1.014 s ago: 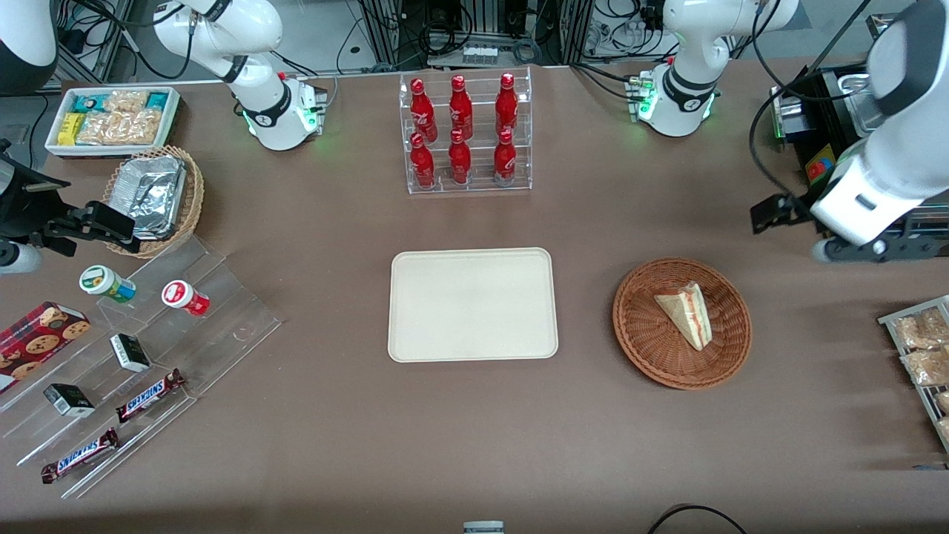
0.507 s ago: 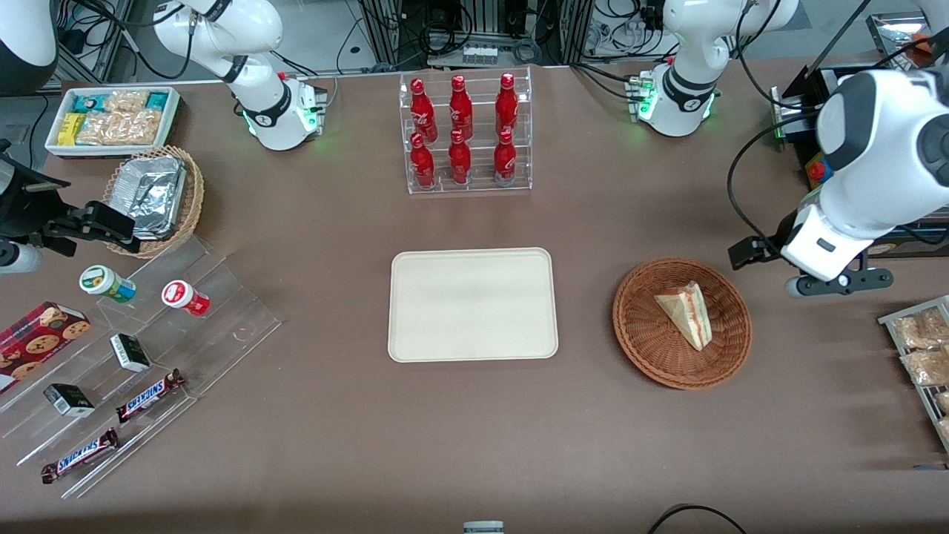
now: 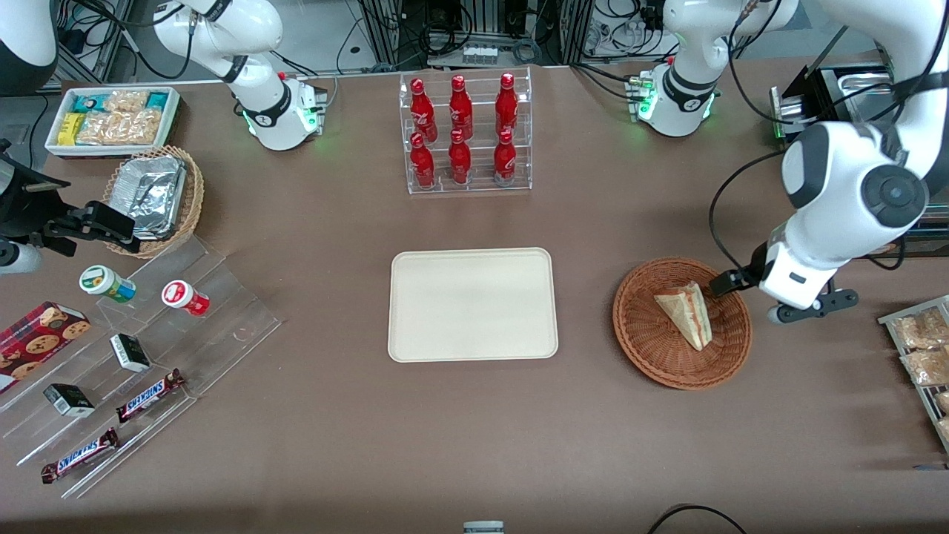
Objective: Place sandwich from basket to tray
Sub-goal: 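Move the left gripper down over the wrapped sandwich in the wicker basket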
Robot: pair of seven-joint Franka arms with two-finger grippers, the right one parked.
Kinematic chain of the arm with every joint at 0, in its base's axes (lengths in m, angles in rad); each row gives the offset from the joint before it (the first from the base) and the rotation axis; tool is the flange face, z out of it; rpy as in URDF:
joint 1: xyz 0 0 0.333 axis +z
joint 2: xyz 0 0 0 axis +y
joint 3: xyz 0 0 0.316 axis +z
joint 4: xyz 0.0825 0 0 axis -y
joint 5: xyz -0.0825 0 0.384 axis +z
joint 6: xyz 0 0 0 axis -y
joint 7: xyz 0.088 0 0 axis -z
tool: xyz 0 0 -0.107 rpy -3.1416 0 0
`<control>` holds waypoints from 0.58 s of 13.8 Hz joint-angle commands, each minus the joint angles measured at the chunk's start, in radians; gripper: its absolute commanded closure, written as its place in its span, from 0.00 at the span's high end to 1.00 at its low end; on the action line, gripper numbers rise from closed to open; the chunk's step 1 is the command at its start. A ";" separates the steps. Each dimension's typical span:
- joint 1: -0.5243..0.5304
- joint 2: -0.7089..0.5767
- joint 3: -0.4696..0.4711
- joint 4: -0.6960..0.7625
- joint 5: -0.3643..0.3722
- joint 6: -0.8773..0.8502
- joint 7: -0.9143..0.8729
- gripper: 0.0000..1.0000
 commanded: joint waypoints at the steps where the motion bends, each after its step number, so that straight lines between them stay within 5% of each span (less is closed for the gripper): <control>1: -0.001 0.033 -0.010 -0.003 -0.001 0.031 -0.106 1.00; 8: -0.006 0.136 -0.033 -0.002 0.005 0.053 -0.186 1.00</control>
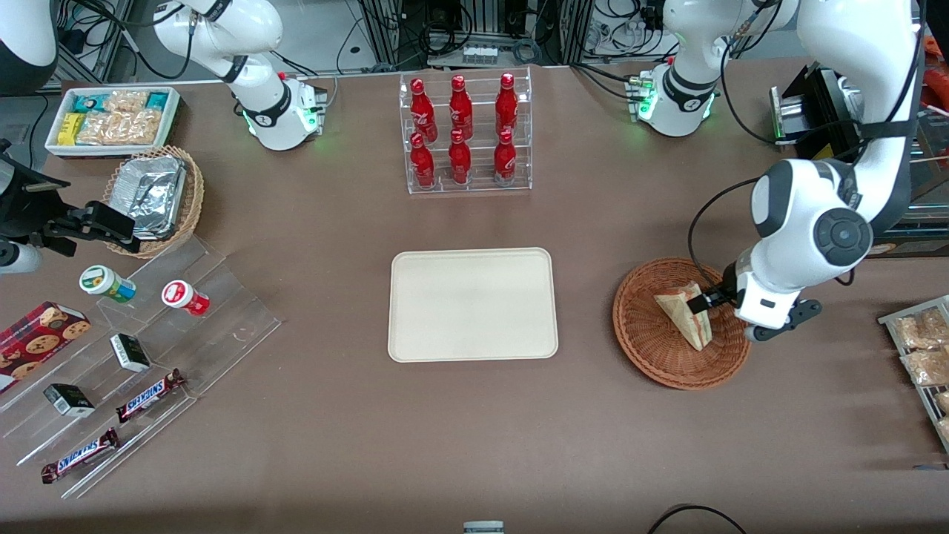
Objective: Place sandwich from basket to tray
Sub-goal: 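Close the left gripper on the sandwich and lift it from the basket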
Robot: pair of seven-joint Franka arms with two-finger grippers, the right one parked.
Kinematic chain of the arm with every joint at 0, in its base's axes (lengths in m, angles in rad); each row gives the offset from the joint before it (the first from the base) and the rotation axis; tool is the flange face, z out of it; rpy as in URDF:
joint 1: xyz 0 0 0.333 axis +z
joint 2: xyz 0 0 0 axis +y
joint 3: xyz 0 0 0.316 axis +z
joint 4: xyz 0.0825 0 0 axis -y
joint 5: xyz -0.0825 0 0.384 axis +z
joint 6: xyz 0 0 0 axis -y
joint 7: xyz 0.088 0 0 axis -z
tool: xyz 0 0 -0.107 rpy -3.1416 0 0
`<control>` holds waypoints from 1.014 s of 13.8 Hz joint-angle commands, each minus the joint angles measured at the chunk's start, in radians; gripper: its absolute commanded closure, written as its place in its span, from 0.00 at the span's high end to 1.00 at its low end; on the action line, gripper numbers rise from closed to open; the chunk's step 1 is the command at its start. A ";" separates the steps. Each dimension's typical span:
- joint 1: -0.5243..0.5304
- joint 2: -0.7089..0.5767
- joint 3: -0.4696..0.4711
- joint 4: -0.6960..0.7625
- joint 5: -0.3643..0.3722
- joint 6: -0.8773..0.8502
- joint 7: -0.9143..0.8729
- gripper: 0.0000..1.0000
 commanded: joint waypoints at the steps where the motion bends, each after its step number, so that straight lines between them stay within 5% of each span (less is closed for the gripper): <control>1: -0.009 0.047 -0.004 0.002 0.005 0.017 -0.021 1.00; 9: -0.016 0.110 -0.004 -0.041 0.005 0.116 -0.036 0.99; 11: -0.016 0.113 -0.004 -0.078 0.005 0.167 -0.060 0.79; 14: -0.016 0.111 -0.004 -0.101 0.008 0.187 -0.079 0.13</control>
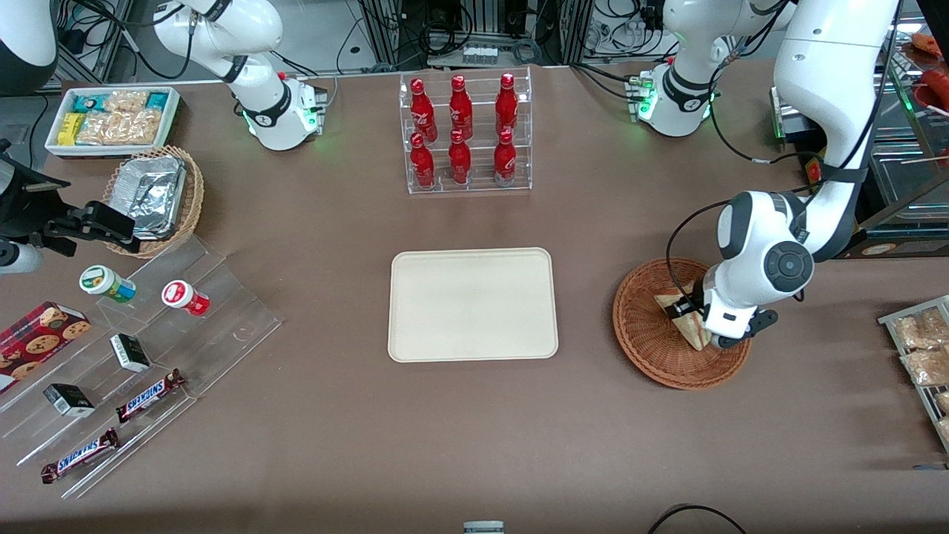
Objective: Place sandwich from basket to tray
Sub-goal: 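Close the left gripper on the sandwich and lift it from the basket, then carry the held sandwich over the cream tray with the left gripper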
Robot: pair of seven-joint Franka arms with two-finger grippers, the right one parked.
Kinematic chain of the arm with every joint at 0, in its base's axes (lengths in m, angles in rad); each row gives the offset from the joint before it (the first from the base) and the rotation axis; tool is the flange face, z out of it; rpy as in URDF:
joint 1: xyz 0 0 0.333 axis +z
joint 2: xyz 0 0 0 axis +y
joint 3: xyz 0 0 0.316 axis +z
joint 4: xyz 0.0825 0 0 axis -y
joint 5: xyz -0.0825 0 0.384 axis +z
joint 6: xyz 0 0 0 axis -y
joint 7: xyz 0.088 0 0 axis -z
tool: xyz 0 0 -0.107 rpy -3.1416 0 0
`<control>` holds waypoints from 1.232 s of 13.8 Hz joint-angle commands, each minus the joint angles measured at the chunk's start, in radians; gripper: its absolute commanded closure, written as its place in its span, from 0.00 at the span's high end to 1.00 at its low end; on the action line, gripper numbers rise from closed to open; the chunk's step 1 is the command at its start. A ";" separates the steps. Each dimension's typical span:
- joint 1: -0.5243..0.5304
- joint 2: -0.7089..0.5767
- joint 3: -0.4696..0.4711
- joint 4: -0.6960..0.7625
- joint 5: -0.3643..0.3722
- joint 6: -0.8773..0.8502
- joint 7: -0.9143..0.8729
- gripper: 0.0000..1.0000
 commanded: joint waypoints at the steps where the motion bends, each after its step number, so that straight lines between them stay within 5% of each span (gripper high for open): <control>1: -0.005 -0.012 -0.002 -0.021 0.011 0.019 -0.026 0.00; 4: -0.005 -0.021 -0.002 -0.010 0.025 0.002 -0.015 0.00; 8: -0.006 -0.038 -0.035 0.113 0.177 -0.213 -0.009 0.00; 17: -0.034 -0.029 -0.211 0.300 0.168 -0.344 0.086 0.00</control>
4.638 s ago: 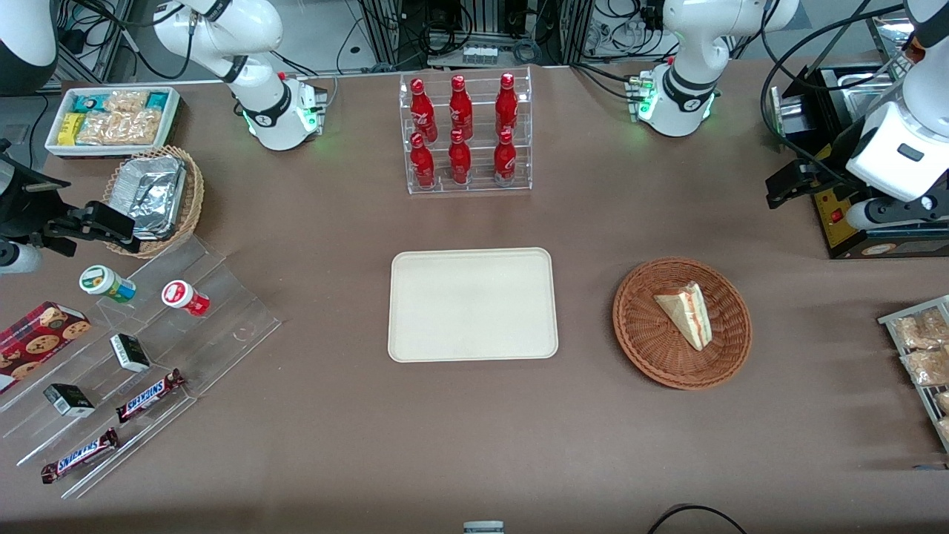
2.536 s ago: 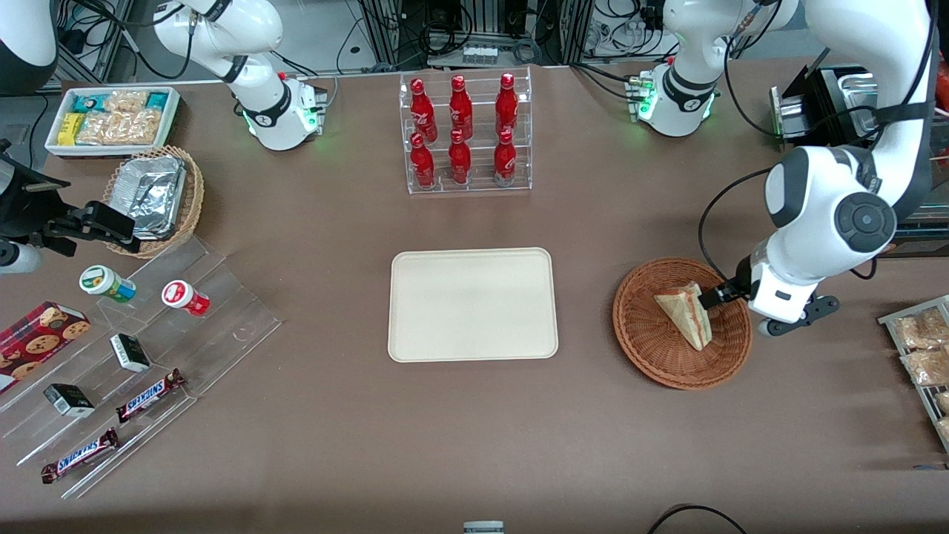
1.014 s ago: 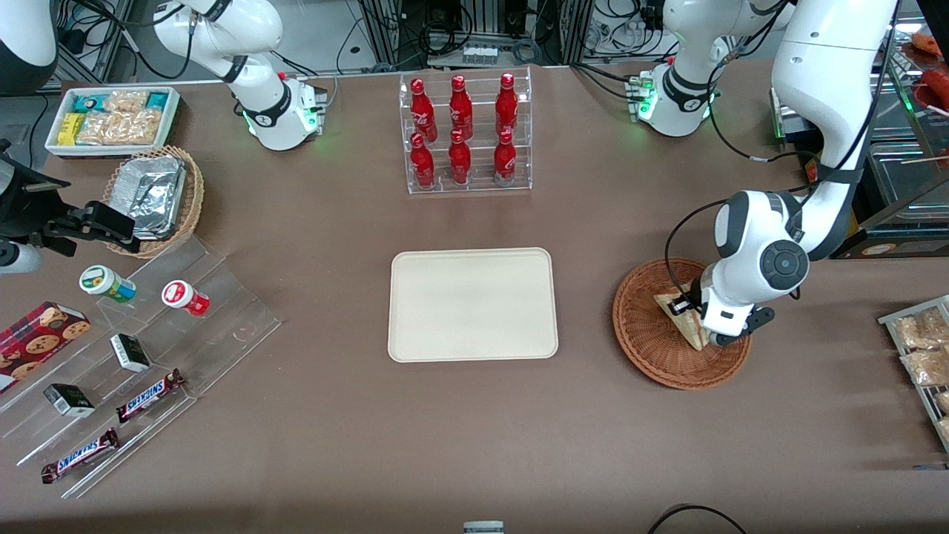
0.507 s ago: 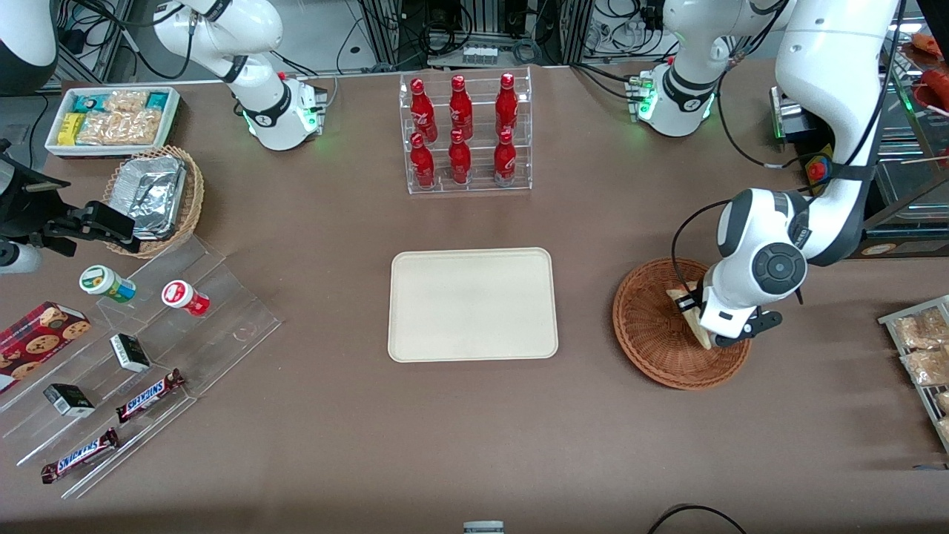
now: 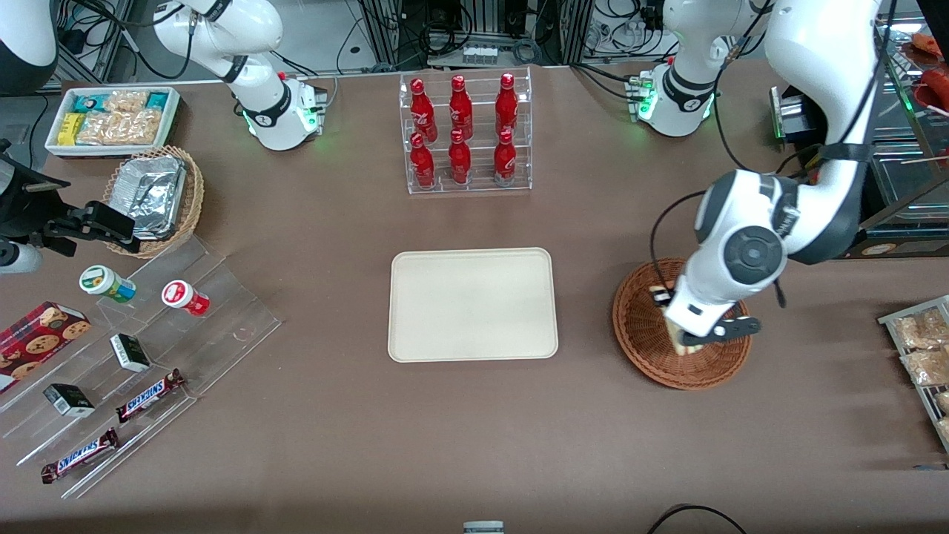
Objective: Place sandwich from basket to tray
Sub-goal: 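Carry the held sandwich over the cream tray with the left gripper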
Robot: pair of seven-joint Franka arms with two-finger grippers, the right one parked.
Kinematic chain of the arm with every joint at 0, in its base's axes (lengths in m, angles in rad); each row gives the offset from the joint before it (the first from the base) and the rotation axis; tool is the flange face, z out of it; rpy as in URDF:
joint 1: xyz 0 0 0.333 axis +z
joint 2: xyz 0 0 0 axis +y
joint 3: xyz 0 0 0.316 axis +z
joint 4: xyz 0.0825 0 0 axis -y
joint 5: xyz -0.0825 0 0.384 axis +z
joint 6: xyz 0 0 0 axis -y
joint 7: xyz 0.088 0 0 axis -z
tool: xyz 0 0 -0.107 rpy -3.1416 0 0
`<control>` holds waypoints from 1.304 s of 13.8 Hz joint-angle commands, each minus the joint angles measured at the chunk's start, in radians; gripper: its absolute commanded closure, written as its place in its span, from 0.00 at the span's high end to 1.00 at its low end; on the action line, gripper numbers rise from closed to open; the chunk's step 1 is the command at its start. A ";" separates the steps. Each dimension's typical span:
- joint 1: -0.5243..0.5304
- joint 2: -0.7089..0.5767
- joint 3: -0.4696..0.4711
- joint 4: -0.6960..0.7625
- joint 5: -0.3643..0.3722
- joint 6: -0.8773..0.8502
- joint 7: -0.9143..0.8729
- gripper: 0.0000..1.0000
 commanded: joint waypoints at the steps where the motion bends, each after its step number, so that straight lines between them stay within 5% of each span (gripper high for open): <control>1: -0.005 0.011 -0.080 0.048 0.004 -0.012 0.008 0.00; 10: -0.247 0.230 -0.100 0.221 -0.005 0.109 -0.185 0.00; 18: -0.313 0.350 -0.096 0.260 0.076 0.161 -0.176 0.00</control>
